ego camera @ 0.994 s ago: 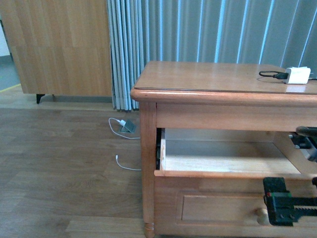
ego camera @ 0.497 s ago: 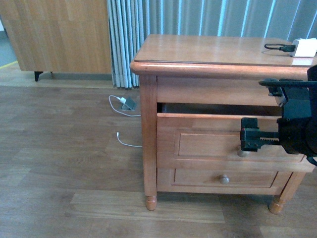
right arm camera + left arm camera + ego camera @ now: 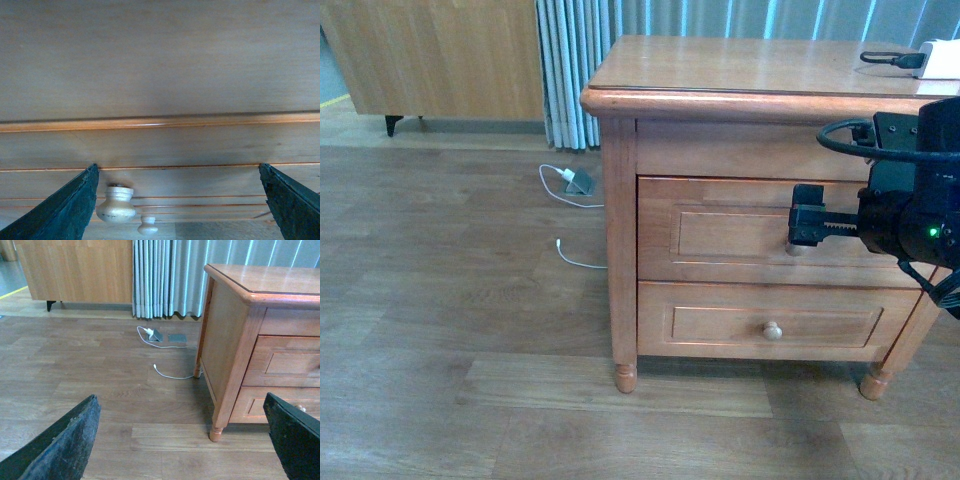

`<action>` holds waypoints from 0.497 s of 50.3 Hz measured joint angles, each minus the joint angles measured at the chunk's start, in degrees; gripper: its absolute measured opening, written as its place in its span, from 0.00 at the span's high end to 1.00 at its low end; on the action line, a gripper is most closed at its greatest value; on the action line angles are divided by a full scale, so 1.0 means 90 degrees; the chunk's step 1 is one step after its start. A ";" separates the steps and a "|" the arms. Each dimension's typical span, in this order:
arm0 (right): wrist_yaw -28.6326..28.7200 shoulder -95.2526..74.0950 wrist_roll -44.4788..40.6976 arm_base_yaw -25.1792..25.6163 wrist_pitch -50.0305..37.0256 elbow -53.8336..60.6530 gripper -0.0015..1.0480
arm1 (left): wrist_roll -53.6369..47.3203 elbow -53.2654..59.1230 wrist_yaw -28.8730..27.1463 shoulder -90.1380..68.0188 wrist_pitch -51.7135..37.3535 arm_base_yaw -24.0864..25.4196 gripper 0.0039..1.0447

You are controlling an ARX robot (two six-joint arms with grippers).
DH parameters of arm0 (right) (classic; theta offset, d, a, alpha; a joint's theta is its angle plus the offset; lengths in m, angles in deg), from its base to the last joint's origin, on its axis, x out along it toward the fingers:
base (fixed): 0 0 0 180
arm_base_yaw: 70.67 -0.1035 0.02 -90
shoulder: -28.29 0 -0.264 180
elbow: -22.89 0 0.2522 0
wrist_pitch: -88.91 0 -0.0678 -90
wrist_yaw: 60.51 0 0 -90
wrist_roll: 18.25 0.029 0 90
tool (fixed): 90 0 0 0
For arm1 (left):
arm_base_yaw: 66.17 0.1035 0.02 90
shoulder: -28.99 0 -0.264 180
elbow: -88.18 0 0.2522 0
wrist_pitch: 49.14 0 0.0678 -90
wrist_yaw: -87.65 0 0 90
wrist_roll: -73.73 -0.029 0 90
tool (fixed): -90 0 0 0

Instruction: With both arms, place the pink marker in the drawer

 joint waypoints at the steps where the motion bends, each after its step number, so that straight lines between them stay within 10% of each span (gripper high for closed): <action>1: 0.0000 -0.0017 0.0002 0.0002 -0.0066 0.0002 0.08 | 0.0002 0.0000 0.0000 0.0000 -0.0002 0.0000 0.06; 25: -0.0012 0.0398 -0.0007 0.0177 -0.0253 0.0588 0.08 | 0.0002 0.0000 0.0000 0.0000 0.0000 0.0000 0.06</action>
